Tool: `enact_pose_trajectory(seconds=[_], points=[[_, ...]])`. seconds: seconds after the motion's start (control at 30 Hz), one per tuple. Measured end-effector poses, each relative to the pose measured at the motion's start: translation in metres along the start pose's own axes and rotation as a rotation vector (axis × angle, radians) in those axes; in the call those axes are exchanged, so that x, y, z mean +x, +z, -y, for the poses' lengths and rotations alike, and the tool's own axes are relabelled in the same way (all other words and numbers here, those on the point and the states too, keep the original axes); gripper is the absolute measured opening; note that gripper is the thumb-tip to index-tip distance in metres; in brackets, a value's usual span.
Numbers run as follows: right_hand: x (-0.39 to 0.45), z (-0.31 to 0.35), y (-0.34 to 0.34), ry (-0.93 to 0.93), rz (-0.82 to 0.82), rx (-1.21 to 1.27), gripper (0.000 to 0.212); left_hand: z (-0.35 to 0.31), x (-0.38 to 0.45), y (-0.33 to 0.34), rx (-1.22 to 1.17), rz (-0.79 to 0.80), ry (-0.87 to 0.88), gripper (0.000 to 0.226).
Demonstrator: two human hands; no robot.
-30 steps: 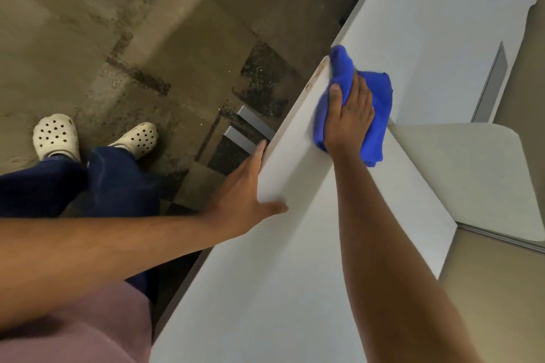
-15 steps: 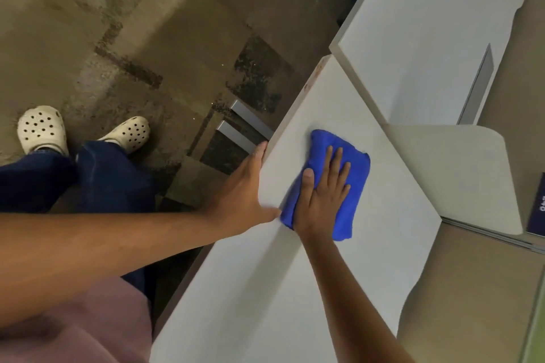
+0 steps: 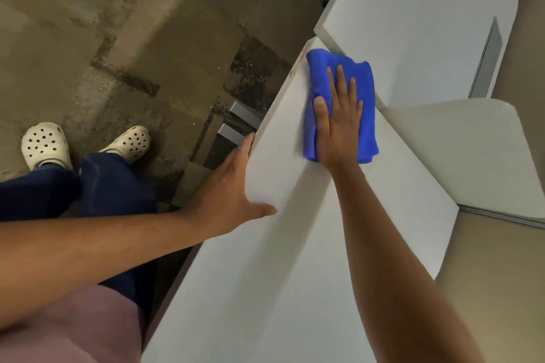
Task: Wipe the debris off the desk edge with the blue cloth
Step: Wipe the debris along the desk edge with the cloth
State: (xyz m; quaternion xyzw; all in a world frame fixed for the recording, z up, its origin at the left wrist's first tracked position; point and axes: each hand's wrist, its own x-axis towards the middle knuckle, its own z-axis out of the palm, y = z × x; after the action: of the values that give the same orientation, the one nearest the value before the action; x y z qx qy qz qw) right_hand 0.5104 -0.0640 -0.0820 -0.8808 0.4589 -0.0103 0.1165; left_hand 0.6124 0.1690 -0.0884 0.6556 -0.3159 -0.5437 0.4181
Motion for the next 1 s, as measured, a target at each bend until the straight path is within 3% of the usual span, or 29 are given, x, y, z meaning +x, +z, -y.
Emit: enact_pose_trajectory(seconds=[0.23,0.43,0.67,0.83,1.0], points=[[-0.022,-0.071,-0.037,0.298,-0.087,0.142,0.056,-0.001,-0.002,-0.001,-0.032,0.007,0.001,0.131],[-0.012,-0.029,-0.026,0.611,-0.144,0.058,0.056,0.003,-0.002,0.001,-0.085,0.022,0.014,0.129],[-0.064,0.046,0.008,0.159,0.000,0.038,0.058,0.009,0.001,0.006,-0.108,0.020,0.075,0.127],[0.010,0.044,-0.010,-0.006,0.059,-0.042,0.066,0.017,0.001,0.011,-0.066,-0.012,0.051,0.127],[0.058,0.058,-0.003,-0.285,-0.002,-0.011,0.042,0.021,0.003,0.008,-0.071,-0.007,0.044,0.127]])
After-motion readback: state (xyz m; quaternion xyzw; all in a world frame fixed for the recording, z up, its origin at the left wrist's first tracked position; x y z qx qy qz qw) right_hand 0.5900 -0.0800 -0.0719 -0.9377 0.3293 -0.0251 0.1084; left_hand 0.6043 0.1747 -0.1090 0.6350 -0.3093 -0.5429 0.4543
